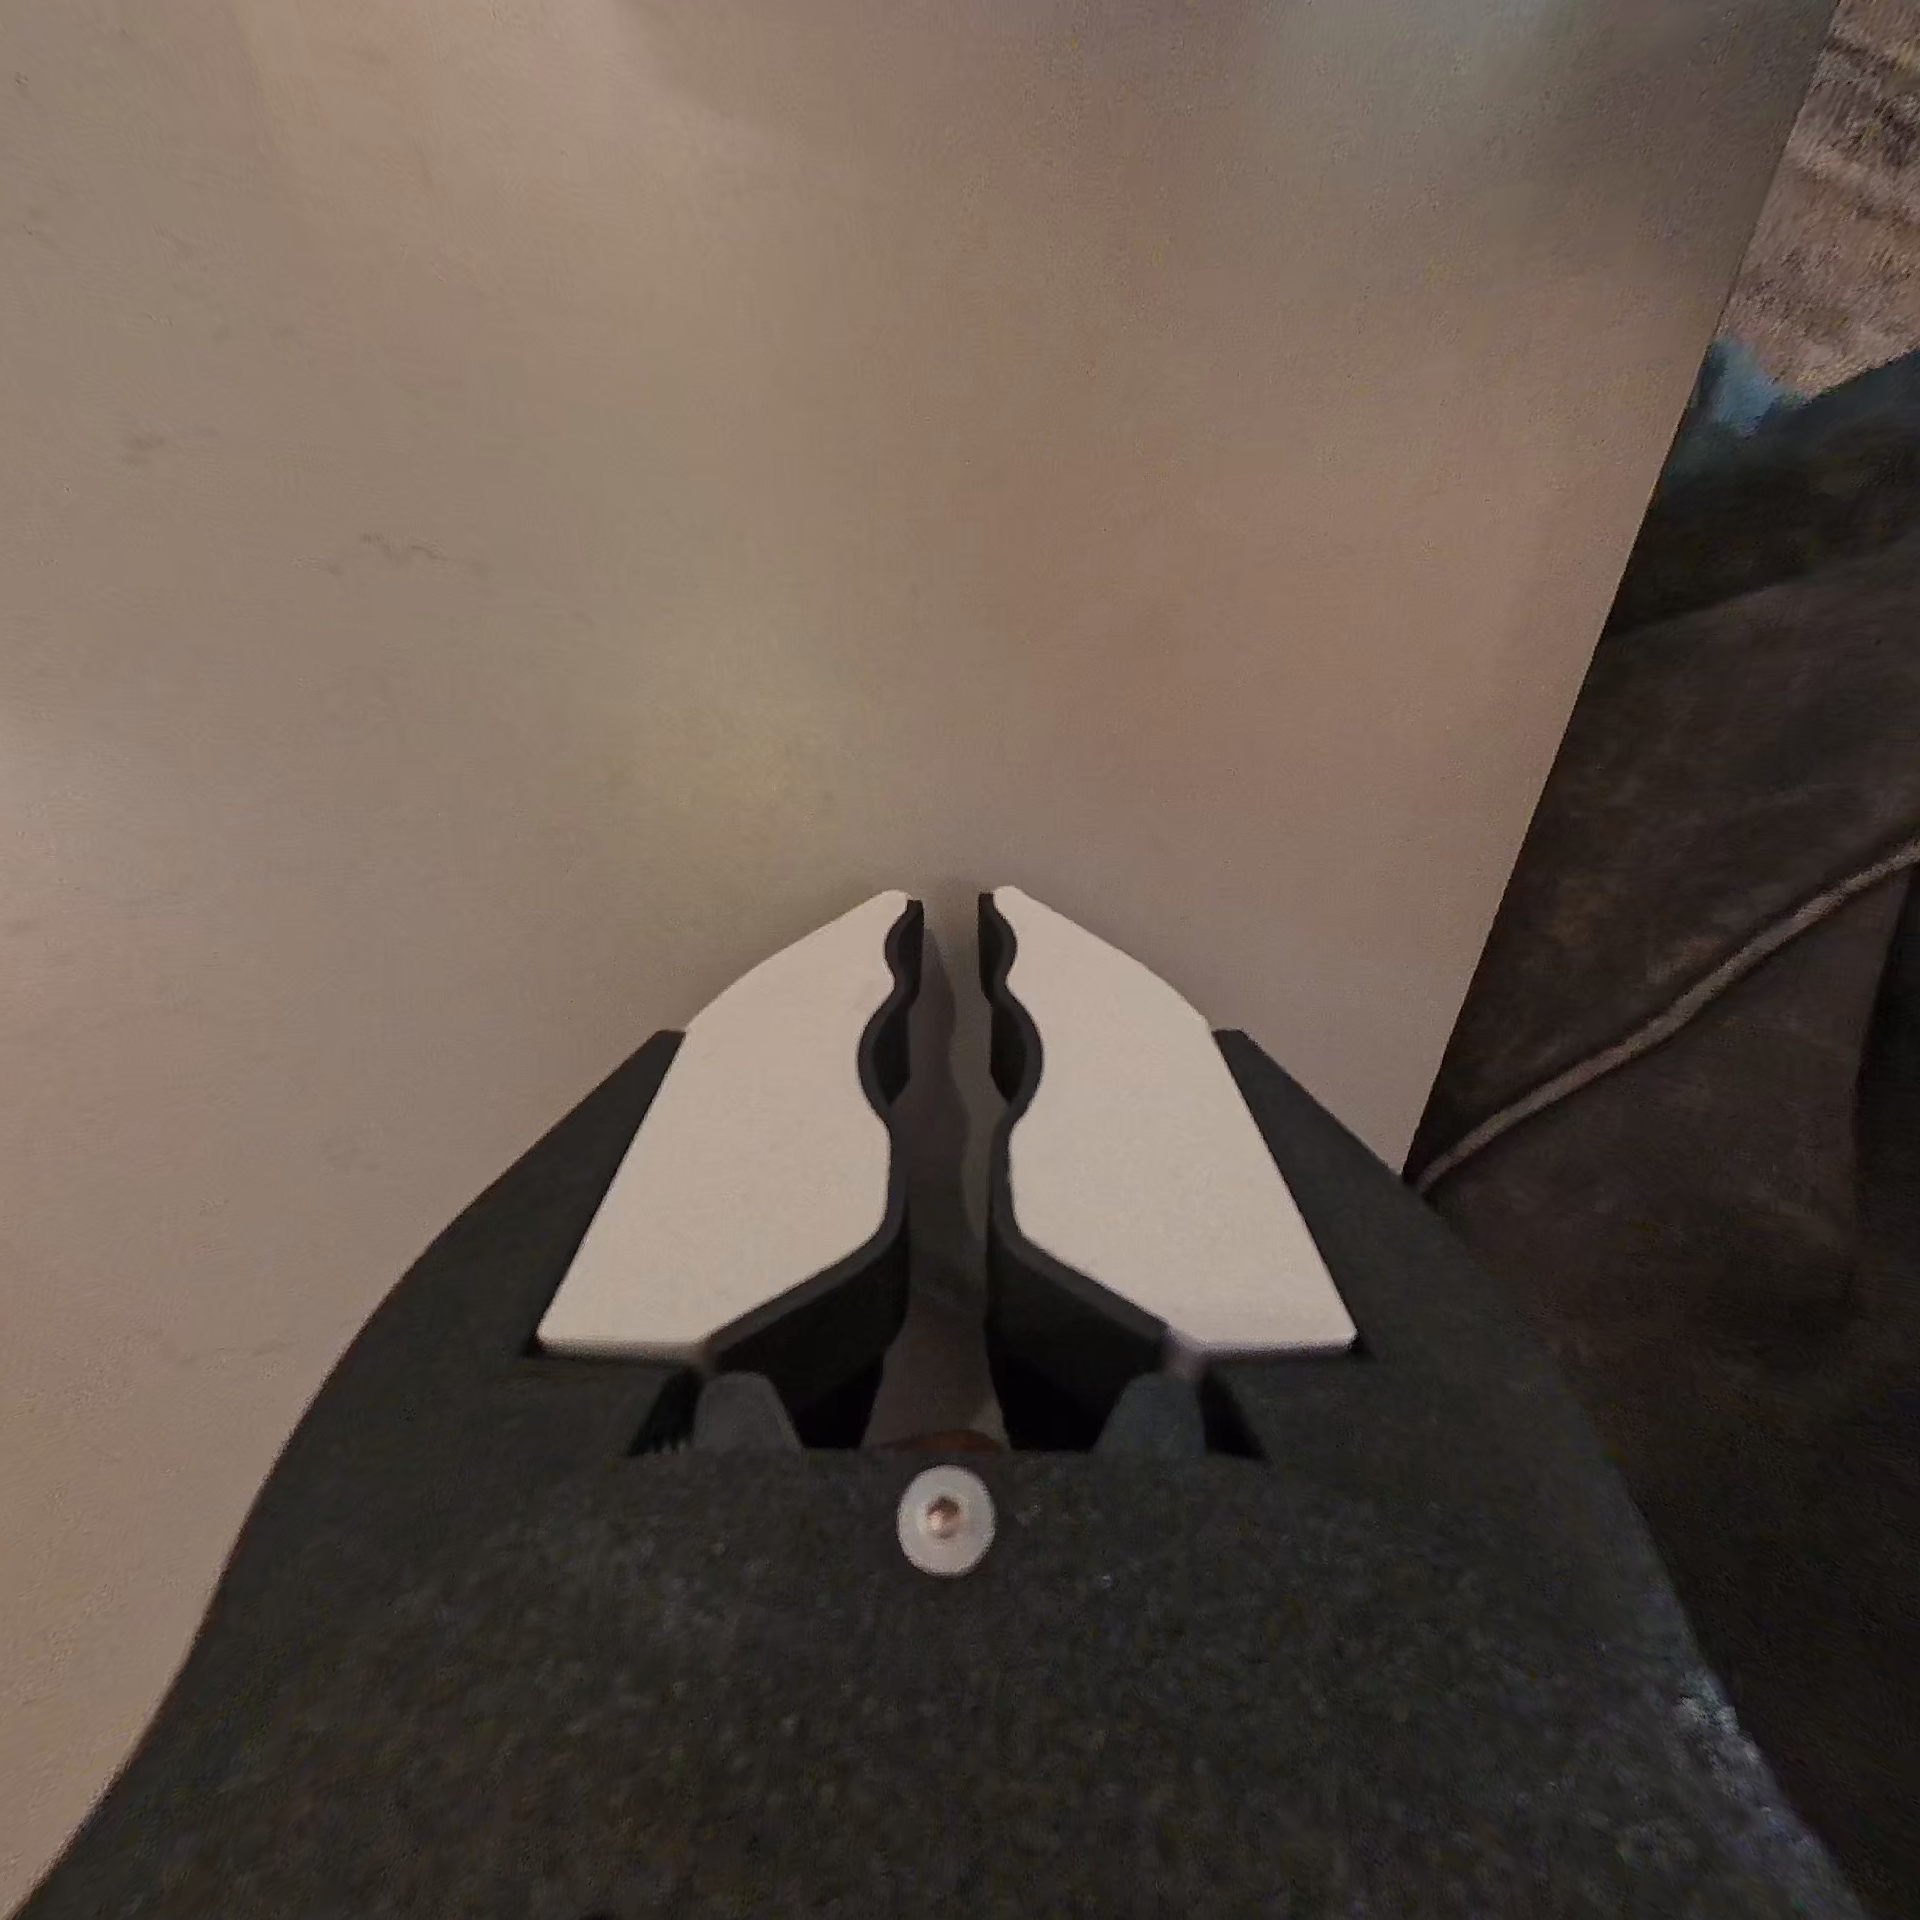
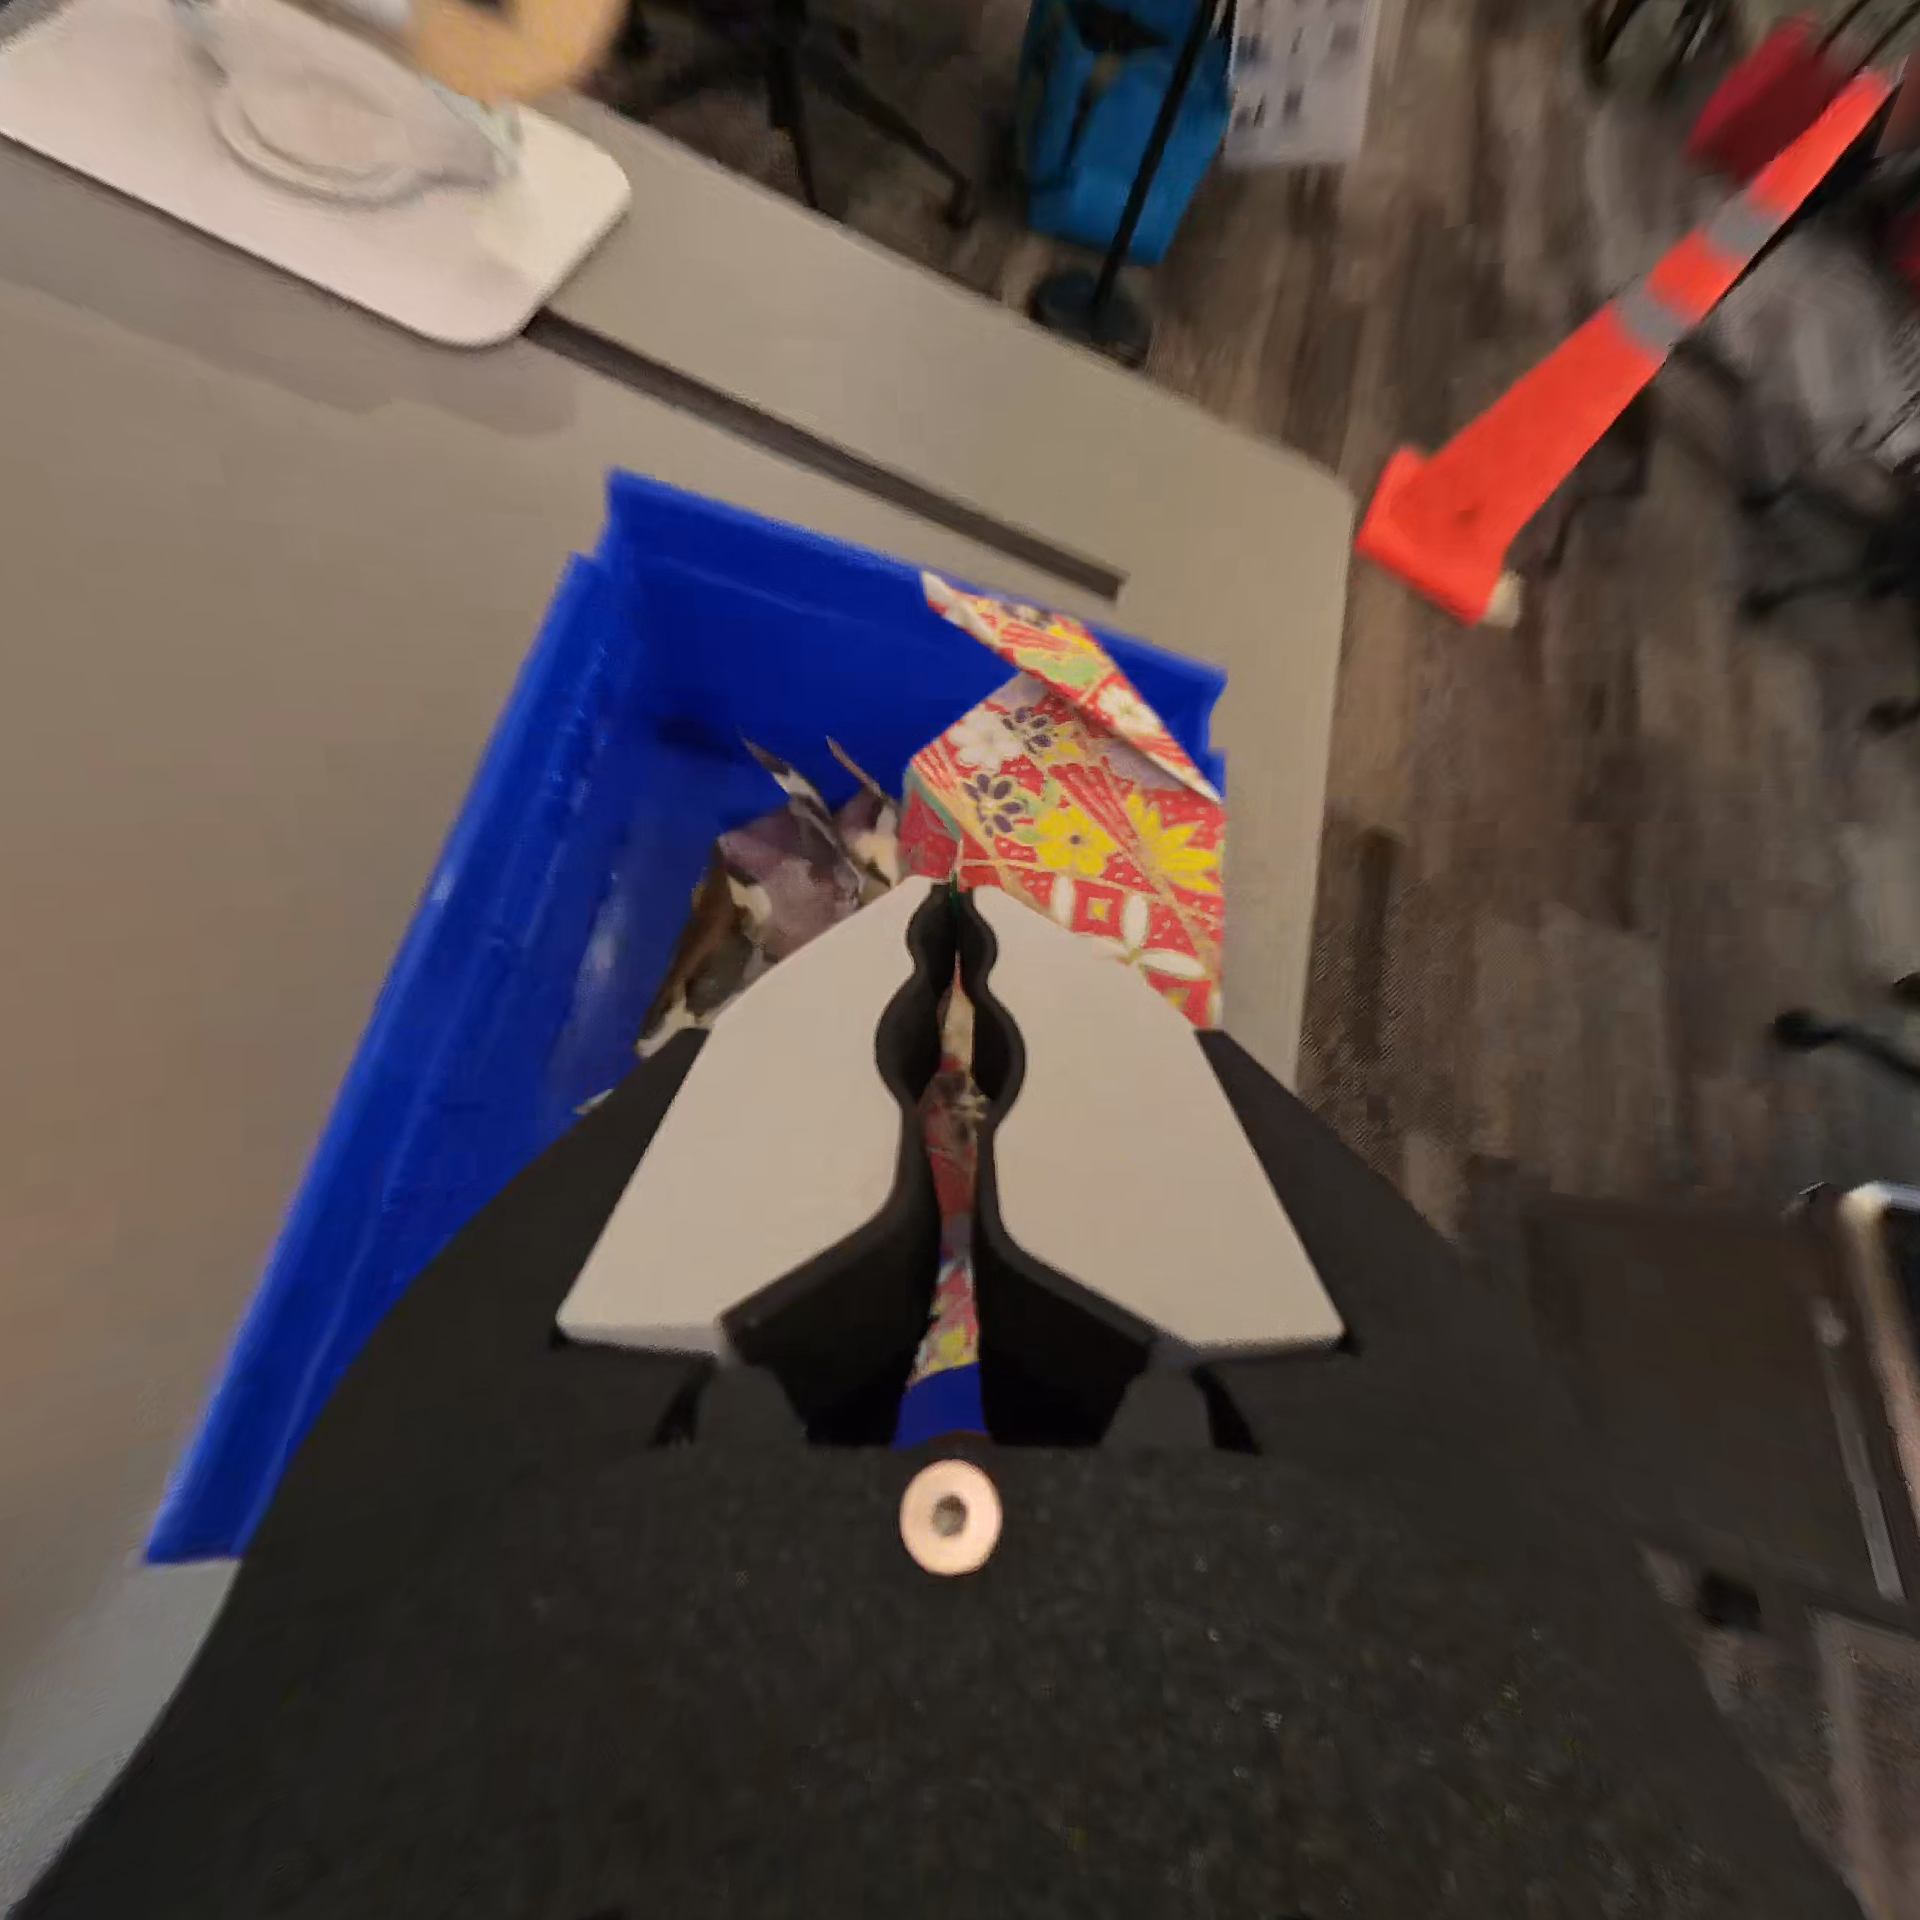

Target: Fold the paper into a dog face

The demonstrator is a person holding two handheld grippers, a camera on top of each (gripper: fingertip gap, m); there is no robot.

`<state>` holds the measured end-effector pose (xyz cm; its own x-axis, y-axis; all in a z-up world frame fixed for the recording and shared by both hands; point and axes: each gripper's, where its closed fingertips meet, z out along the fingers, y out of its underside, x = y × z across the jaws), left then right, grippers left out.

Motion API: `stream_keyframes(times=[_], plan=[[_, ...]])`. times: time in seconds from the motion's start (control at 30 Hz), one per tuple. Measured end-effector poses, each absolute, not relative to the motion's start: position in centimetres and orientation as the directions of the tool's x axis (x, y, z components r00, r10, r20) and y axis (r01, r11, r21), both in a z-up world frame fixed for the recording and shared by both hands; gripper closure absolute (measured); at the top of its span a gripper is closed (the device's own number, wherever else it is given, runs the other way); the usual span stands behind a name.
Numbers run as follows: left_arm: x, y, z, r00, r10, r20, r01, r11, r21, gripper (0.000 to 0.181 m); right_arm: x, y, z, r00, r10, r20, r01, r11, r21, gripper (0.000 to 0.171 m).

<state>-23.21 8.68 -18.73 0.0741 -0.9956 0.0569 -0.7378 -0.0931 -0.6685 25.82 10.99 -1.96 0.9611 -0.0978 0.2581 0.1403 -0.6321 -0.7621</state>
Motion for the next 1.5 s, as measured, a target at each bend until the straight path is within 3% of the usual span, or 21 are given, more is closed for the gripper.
stream_keyframes(times=[0.23,0.4,0.47,0.63,0.77,0.93,1.07,1.13,1.33,1.5], plan=[[-23.1,8.8,-19.2,0.081,-0.995,0.056,-0.75,-0.098,-0.654,0.171,28.4,12.9,-11.3,0.976,-0.207,0.067,-0.104,-0.713,-0.693,0.171],[-23.1,8.9,-19.0,0.099,-0.994,0.043,-0.748,-0.103,-0.656,0.171,28.0,13.8,-14.3,0.962,-0.272,-0.04,-0.23,-0.717,-0.658,0.167],[-23.1,9.0,-18.4,0.117,-0.992,0.036,-0.726,-0.111,-0.679,0.169,27.9,13.8,-13.6,0.963,-0.268,-0.04,-0.223,-0.702,-0.676,0.156],[-24.3,10.5,-15.2,0.221,-0.975,-0.034,-0.626,-0.115,-0.771,0.166,25.8,11.0,-5.3,0.98,-0.2,0.007,-0.1,-0.518,-0.85,0.158],[-28.1,12.8,-11.0,0.4,-0.914,-0.07,-0.451,-0.13,-0.883,0.164,22.3,6.0,-0.1,0.981,-0.179,0.073,0.015,-0.306,-0.952,0.151],[-37.2,15.5,-8.4,0.705,-0.706,-0.066,-0.289,-0.201,-0.936,0.156,15.6,1.7,-4.1,0.995,-0.082,0.059,0.042,-0.196,-0.98,0.141],[-43.2,16.7,-8.3,0.851,-0.525,-0.034,-0.211,-0.282,-0.936,0.156,13.9,-0.1,-7.4,0.951,-0.017,0.31,0.292,-0.29,-0.911,0.142],[-44.4,17.5,-7.9,0.866,-0.499,-0.018,-0.176,-0.27,-0.947,0.154,14.4,-0.7,-7.2,0.93,-0.037,0.365,0.341,-0.285,-0.896,0.142],[-45.4,18.9,-11.0,0.885,-0.463,-0.044,-0.213,-0.32,-0.923,0.148,16.3,-1.7,-9.1,0.98,-0.092,0.177,0.146,-0.269,-0.952,0.141],[-44.5,18.9,-11.0,0.869,-0.484,-0.099,-0.267,-0.291,-0.919,0.148,18.3,-2.4,-10.1,0.974,-0.135,0.181,0.131,-0.312,-0.941,0.141]])
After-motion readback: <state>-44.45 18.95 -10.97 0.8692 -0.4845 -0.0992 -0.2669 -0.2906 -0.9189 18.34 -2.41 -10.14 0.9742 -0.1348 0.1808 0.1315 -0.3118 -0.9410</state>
